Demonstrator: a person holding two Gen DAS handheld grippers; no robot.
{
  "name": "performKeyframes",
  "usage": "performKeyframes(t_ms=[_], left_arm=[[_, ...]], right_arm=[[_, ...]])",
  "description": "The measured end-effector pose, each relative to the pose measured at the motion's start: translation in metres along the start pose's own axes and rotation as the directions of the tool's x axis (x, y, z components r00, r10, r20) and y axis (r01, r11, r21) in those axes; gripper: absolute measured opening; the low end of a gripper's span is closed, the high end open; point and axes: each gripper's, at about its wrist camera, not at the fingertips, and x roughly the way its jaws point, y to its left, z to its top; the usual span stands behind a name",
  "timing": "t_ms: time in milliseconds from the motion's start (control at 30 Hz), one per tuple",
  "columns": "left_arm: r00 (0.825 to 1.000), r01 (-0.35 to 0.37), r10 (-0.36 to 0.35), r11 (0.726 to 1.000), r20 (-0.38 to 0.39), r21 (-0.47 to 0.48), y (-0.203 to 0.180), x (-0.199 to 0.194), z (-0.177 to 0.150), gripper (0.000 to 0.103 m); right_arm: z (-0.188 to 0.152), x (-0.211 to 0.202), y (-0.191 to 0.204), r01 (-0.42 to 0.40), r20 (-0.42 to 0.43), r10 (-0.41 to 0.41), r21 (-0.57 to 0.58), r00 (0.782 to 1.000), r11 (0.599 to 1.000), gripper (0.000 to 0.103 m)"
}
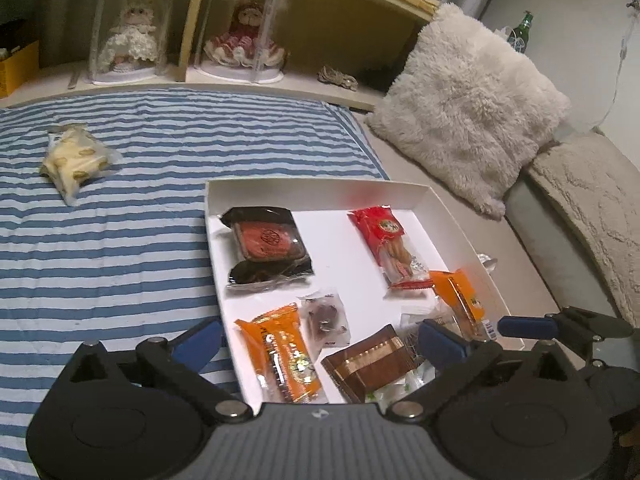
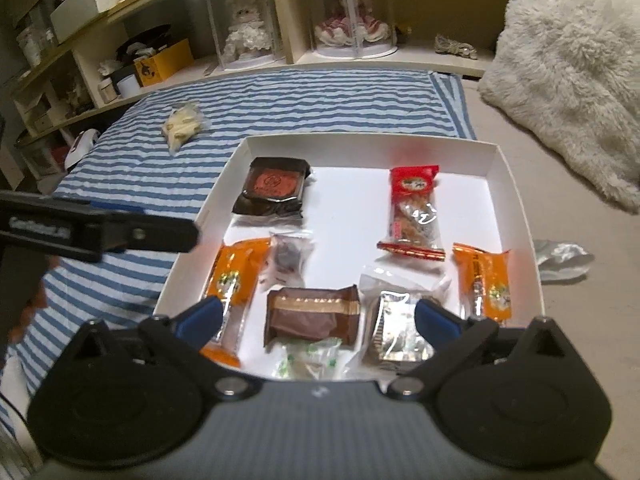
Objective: Organize snacks
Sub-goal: 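Open both tools to release the snacks and withdraw from the box, then move both open tools toward the clear bag of white snack on the bed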
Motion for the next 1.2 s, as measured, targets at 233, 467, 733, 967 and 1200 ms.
performKeyframes(t_ms=[233, 467, 733, 967, 1200], left_arm=[[0.999, -0.037, 0.037, 0.999, 0.012, 0.005, 0.016, -0.020, -0.003, 0.103], [0.997, -0.077, 0.076, 0.997, 0.017, 0.029, 0.031, -0.037, -0.007, 0.103], [0.995, -0.099, 0.098, 0.994, 0.020, 0.055, 0.051, -0.052, -0.009, 0.103], [0.995, -0.093, 0.094, 0.996, 0.044, -0.004, 0.081, -0.059, -0.006, 0.103], [0.989, -0.121, 0.125, 0.991, 0.074, -0.054, 0.120, -0.068, 0.002, 0.103]], right_arm=[[0.002, -0.006, -0.002, 0.037, 0.018, -0.037, 0.030, 0.999, 0.999, 0.103], [0.003, -0.012, 0.004, 0.051, 0.053, -0.052, 0.034, 0.997, 0.998, 0.103], [0.011, -0.016, 0.017, 0.061, 0.059, -0.063, 0.037, 0.996, 0.997, 0.103], [0.027, -0.008, 0.041, 0.056, 0.082, -0.058, 0.030, 0.995, 0.998, 0.103], [0.053, 0.015, 0.077, 0.051, 0.097, -0.050, -0.006, 0.994, 0.999, 0.103]])
